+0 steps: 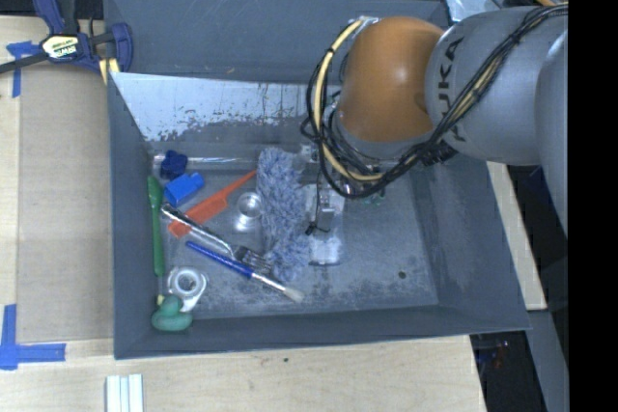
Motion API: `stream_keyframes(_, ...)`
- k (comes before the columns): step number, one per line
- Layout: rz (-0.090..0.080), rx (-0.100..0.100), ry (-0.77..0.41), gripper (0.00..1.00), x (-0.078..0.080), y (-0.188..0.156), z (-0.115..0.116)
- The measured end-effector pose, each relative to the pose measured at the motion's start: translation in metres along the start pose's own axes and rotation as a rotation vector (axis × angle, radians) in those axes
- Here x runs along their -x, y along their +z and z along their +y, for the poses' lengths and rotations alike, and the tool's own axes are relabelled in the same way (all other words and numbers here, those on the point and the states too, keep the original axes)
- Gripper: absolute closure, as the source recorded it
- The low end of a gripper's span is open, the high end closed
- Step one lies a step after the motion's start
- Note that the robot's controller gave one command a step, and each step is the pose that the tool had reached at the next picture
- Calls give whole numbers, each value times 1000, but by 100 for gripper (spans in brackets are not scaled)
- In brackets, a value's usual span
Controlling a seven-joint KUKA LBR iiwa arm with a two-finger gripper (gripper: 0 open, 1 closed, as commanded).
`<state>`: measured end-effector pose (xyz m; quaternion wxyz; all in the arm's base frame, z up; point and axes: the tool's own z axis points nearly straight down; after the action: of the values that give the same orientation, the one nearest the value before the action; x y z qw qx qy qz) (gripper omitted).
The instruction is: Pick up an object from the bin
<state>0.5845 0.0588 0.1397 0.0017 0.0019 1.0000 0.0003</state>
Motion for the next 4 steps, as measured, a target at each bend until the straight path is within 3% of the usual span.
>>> stream_keyframes(1,0,0,0,0,0,0,0)
stream_keyframes(2,-13,0,-253,100,4,66,17)
stream_keyframes(3,-13,0,-252,100,4,66,17)
stream_keyframes(4,-19,0,-254,100,23,-48,9)
